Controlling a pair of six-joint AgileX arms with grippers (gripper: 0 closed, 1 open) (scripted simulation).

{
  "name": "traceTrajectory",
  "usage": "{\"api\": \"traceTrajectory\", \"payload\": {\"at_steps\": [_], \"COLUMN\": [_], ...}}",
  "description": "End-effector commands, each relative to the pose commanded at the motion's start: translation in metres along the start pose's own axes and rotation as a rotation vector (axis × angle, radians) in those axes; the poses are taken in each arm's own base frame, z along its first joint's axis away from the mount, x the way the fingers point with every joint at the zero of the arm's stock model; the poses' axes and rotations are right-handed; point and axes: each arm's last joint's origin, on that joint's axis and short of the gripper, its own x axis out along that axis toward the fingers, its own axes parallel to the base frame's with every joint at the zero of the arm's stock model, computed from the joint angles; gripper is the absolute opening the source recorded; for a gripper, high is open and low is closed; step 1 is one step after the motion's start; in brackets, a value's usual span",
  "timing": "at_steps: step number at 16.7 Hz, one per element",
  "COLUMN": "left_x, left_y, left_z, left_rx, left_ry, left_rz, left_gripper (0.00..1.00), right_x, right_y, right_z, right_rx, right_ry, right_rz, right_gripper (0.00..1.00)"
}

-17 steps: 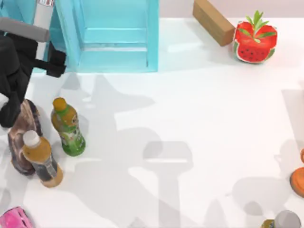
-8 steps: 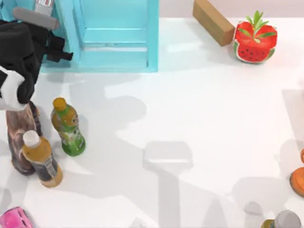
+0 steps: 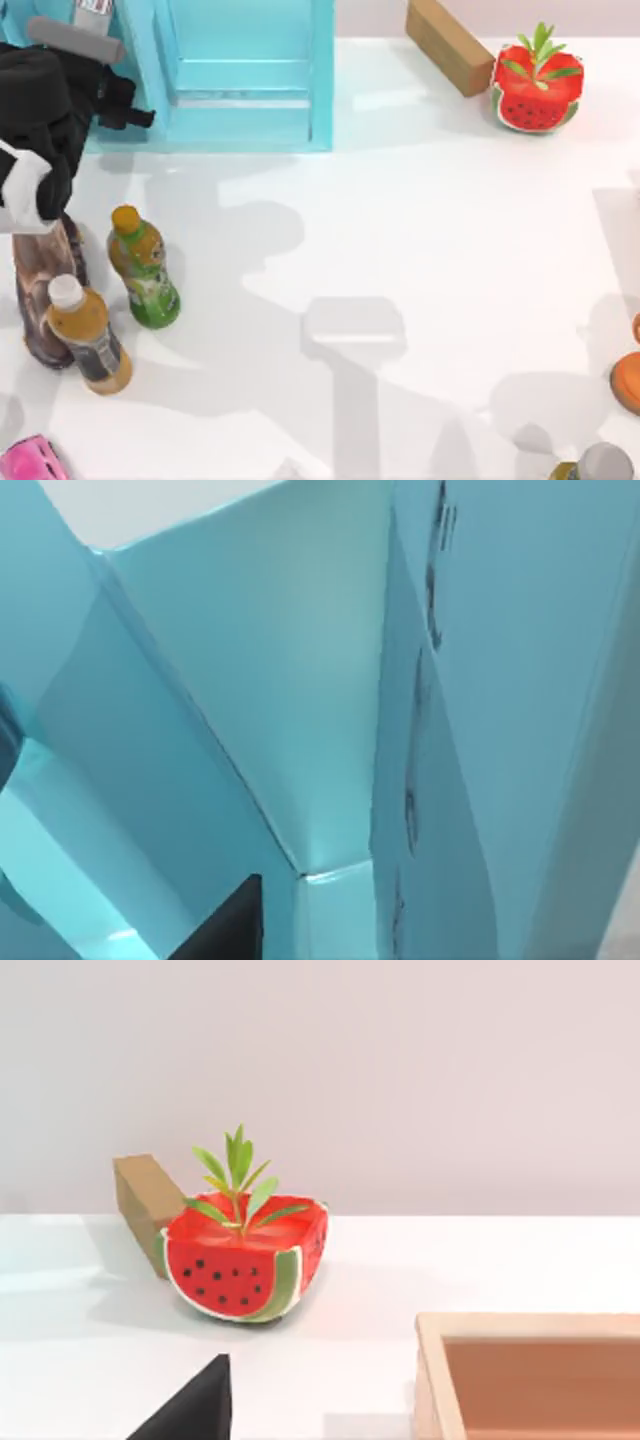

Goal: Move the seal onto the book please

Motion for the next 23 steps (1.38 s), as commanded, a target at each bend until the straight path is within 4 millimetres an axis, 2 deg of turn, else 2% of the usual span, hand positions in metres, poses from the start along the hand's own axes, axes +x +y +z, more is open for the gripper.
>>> {"api": "traceTrajectory", "payload": {"at_steps": [10,18,20,23], "left_x": [0.000,0.000,-0.004,-0.016], "left_y": [0.000,0.000,0.007,0.008], "left_z": [0.000,0.000,-0.005,0.003], "left_rx": [0.000,0.000,-0.025,-0.019], "left_ry": [0.000,0.000,-0.003,0.030], "left_rz": [0.000,0.000,-0.012,-0.031], "left_gripper": [0.02,0.00,0.00,0.00], "right_x": [0.000,0.000,0.000,0.000], "right_y": [0.000,0.000,0.000,0.000], "right_z": [0.000,0.000,0.000,0.000], "right_rx": [0.000,0.000,0.000,0.000], "right_ry": [0.000,0.000,0.000,0.000], "right_rz": [0.000,0.000,0.000,0.000], "right_gripper": [1.00,1.00,1.00,1.00]}}
